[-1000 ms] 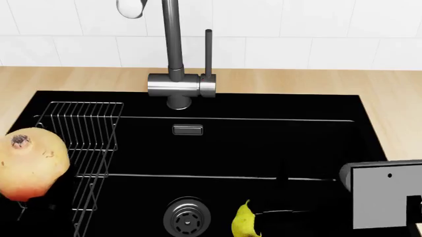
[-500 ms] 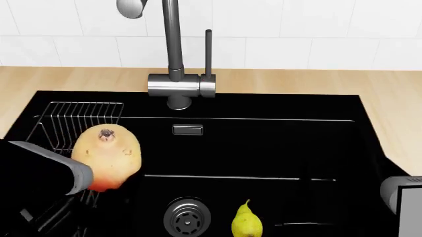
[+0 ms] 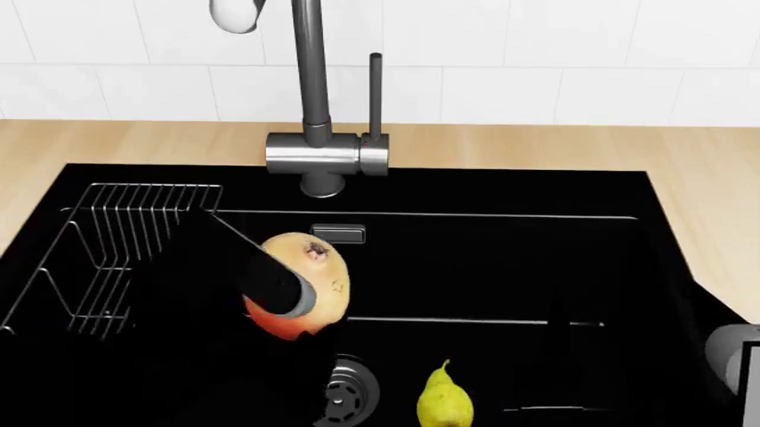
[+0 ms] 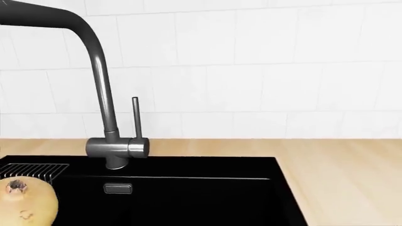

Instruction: There is a mixed pile of frozen fruits and vegetables on the counter. Locate all the frozen vegetables and place the items in a bowl on the counter. Take all the frozen fruits and defrost them in a running sink.

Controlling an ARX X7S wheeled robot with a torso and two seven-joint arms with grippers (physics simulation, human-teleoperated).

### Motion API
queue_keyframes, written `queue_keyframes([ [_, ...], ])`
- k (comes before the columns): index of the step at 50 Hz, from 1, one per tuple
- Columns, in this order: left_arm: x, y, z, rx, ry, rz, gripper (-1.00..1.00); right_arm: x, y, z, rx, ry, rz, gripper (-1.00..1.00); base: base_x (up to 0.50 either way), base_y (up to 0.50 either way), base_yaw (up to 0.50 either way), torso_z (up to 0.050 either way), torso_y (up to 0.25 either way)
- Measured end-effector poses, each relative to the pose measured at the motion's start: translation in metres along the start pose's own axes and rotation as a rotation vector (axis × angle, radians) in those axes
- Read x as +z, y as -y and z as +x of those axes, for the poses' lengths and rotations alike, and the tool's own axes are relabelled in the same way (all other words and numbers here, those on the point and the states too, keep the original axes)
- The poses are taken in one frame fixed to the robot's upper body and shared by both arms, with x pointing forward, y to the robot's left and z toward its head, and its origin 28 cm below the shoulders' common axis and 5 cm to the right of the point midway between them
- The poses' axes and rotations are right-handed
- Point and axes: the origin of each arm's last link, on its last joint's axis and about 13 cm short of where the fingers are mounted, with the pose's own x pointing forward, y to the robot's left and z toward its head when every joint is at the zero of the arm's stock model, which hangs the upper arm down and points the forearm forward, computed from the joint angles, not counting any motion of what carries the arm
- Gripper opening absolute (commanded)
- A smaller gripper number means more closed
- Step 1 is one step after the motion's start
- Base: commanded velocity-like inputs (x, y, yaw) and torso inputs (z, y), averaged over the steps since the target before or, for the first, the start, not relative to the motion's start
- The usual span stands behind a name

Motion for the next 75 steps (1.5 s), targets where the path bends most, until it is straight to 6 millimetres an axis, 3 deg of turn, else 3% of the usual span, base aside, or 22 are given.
queue_keyframes([
  [16,0.003,-0.009,0.041,-0.055,-0.168,0.064,-1.0,0.001,0.002,0.0,-0.002,0.0,0.018,1.0,0.0,0.0,0.0,0.001,0.001],
  [36,-0.014,-0.02,0.096,-0.082,-0.346,0.045,-1.0,0.0,0.006,0.0,-0.003,-0.006,0.037,1.0,0.0,0.0,0.0,0.0,0.001],
  [59,-0.047,-0.018,0.11,-0.116,-0.467,0.068,-1.0,-0.004,0.009,0.001,-0.007,-0.017,0.047,1.0,0.0,0.0,0.0,0.0,0.0],
  [60,-0.047,-0.018,0.11,-0.115,-0.469,0.068,1.0,-0.004,0.009,0.001,-0.007,-0.018,0.047,1.0,0.0,0.0,0.0,0.0,0.0],
  [75,-0.034,-0.02,0.112,-0.101,-0.437,0.074,1.0,-0.008,0.009,0.003,0.001,-0.033,0.049,1.0,0.0,0.0,0.0,0.0,0.0],
])
